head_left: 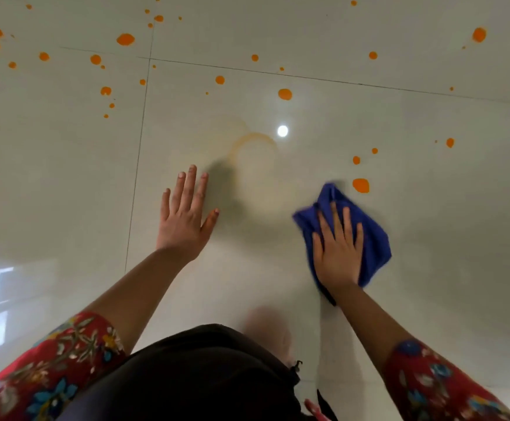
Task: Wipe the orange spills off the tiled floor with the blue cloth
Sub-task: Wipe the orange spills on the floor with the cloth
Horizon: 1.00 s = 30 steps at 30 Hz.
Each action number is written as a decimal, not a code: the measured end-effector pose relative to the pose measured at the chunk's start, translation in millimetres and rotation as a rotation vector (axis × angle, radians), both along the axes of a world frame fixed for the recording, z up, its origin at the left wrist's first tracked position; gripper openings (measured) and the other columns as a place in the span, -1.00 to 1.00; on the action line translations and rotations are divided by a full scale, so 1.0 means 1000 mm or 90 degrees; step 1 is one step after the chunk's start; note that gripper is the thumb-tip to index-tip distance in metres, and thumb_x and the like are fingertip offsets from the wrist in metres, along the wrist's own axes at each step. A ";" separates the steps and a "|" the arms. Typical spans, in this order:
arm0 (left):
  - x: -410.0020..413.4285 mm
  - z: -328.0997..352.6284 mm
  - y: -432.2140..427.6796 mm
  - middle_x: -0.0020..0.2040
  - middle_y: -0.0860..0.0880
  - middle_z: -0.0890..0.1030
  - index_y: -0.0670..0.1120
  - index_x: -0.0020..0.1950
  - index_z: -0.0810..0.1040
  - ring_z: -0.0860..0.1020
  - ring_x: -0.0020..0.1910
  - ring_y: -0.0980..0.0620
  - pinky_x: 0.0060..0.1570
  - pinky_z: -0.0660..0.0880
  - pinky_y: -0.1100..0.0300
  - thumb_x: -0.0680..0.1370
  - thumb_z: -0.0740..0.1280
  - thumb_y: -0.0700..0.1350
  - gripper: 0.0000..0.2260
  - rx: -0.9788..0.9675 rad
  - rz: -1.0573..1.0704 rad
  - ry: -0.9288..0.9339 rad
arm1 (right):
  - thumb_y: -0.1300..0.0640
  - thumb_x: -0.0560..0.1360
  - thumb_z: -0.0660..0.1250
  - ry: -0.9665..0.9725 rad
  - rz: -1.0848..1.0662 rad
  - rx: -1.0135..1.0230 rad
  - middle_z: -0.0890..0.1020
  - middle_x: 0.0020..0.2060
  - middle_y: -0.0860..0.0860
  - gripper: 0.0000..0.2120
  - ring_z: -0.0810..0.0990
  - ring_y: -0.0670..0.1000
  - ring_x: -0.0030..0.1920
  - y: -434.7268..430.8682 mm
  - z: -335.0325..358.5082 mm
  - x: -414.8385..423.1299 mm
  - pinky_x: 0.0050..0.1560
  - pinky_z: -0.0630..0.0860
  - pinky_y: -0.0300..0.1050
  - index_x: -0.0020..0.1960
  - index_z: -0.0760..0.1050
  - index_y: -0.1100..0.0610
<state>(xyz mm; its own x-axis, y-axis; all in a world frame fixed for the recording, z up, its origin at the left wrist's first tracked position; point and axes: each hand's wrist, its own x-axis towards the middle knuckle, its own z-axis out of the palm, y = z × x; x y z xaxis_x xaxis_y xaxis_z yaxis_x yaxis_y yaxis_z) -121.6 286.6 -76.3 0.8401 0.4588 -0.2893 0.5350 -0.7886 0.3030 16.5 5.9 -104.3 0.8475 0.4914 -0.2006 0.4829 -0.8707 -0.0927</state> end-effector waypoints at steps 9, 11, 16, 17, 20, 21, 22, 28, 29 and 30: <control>0.035 -0.023 -0.013 0.57 0.05 -0.27 0.06 0.56 -0.28 -0.27 0.54 0.04 0.51 -0.19 0.00 0.56 -0.14 0.28 -0.35 -0.013 -0.037 0.013 | -0.08 0.61 0.01 0.011 0.041 0.063 0.21 0.53 0.00 -0.51 0.10 0.07 0.54 -0.002 -0.002 -0.030 0.49 0.05 0.17 0.52 0.20 -0.02; 0.035 -0.028 -0.014 0.57 0.04 -0.24 0.03 0.57 -0.26 -0.26 0.54 0.05 0.51 -0.16 -0.02 0.57 -0.11 0.26 -0.35 0.002 -0.024 0.009 | -0.08 0.60 -0.02 -0.008 -0.136 0.039 0.23 0.52 0.05 -0.50 0.13 0.09 0.54 -0.023 -0.001 -0.008 0.48 0.07 0.20 0.52 0.22 0.01; 0.034 -0.031 -0.017 0.58 0.03 -0.22 0.01 0.57 -0.23 -0.25 0.55 0.04 0.51 -0.17 0.00 0.59 -0.10 0.24 -0.36 0.029 -0.026 -0.005 | -0.09 0.64 -0.08 -0.024 -0.422 0.028 0.03 0.58 0.01 -0.48 -0.03 0.09 0.57 0.025 0.004 0.111 0.50 -0.03 0.23 0.58 0.04 0.00; 0.034 -0.032 -0.017 0.58 0.03 -0.23 0.02 0.57 -0.24 -0.25 0.55 0.04 0.51 -0.17 0.00 0.58 -0.10 0.24 -0.36 0.031 -0.026 -0.005 | -0.09 0.64 -0.07 -0.023 -0.398 0.037 0.02 0.58 0.01 -0.48 -0.04 0.09 0.57 0.046 0.004 0.130 0.50 -0.04 0.21 0.58 0.04 -0.01; 0.034 -0.033 -0.016 0.58 0.04 -0.21 0.03 0.57 -0.23 -0.23 0.55 0.03 0.51 -0.14 0.00 0.58 -0.09 0.24 -0.36 0.027 -0.023 -0.014 | -0.09 0.63 -0.06 -0.016 -0.192 0.046 0.09 0.57 0.01 -0.49 0.01 0.07 0.56 0.102 -0.002 0.134 0.50 -0.05 0.16 0.56 0.09 -0.03; 0.035 -0.033 -0.015 0.58 0.04 -0.20 0.03 0.57 -0.22 -0.22 0.55 0.03 0.51 -0.13 0.00 0.58 -0.08 0.24 -0.35 0.025 -0.024 -0.016 | -0.10 0.62 -0.08 -0.022 -0.122 0.045 0.13 0.56 0.00 -0.49 0.05 0.06 0.56 0.110 -0.004 0.120 0.51 -0.02 0.15 0.55 0.13 -0.03; 0.035 -0.033 -0.015 0.59 0.04 -0.20 0.03 0.57 -0.22 -0.21 0.56 0.03 0.51 -0.13 0.00 0.58 -0.08 0.24 -0.35 0.025 -0.026 -0.014 | -0.09 0.62 -0.09 -0.025 -0.065 0.040 0.17 0.55 -0.01 -0.49 0.08 0.06 0.55 0.108 -0.005 0.099 0.51 0.02 0.14 0.54 0.17 -0.02; 0.034 -0.034 -0.016 0.59 0.04 -0.20 0.02 0.58 -0.21 -0.20 0.56 0.03 0.51 -0.16 0.03 0.58 -0.10 0.25 -0.36 0.044 -0.025 -0.025 | -0.07 0.61 -0.09 -0.027 -0.064 0.002 0.20 0.54 0.00 -0.48 0.12 0.05 0.54 0.006 -0.004 0.050 0.49 0.08 0.13 0.54 0.17 0.01; 0.034 -0.034 -0.016 0.59 0.04 -0.20 0.02 0.58 -0.20 -0.20 0.56 0.02 0.50 -0.17 0.03 0.58 -0.10 0.25 -0.36 0.045 -0.025 -0.027 | -0.08 0.61 -0.12 -0.029 -0.132 -0.001 0.18 0.54 0.02 -0.47 0.09 0.06 0.55 0.001 -0.004 0.064 0.50 0.05 0.15 0.55 0.15 0.02; 0.034 -0.034 -0.017 0.59 0.03 -0.19 0.01 0.58 -0.19 -0.18 0.56 0.02 0.50 -0.16 0.03 0.58 -0.10 0.25 -0.36 0.047 -0.023 -0.031 | -0.09 0.61 -0.15 -0.033 -0.202 0.002 0.14 0.55 0.01 -0.45 0.05 0.07 0.56 0.005 -0.003 0.080 0.51 0.02 0.16 0.56 0.12 0.02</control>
<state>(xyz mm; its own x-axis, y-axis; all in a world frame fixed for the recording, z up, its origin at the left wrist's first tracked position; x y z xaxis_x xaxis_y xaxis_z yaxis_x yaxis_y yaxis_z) -87.2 269.7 -110.7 0.8686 0.4465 -0.2148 0.4921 -0.8280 0.2687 96.3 11.0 -107.5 0.9676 0.2010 -0.1529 0.1910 -0.9785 -0.0776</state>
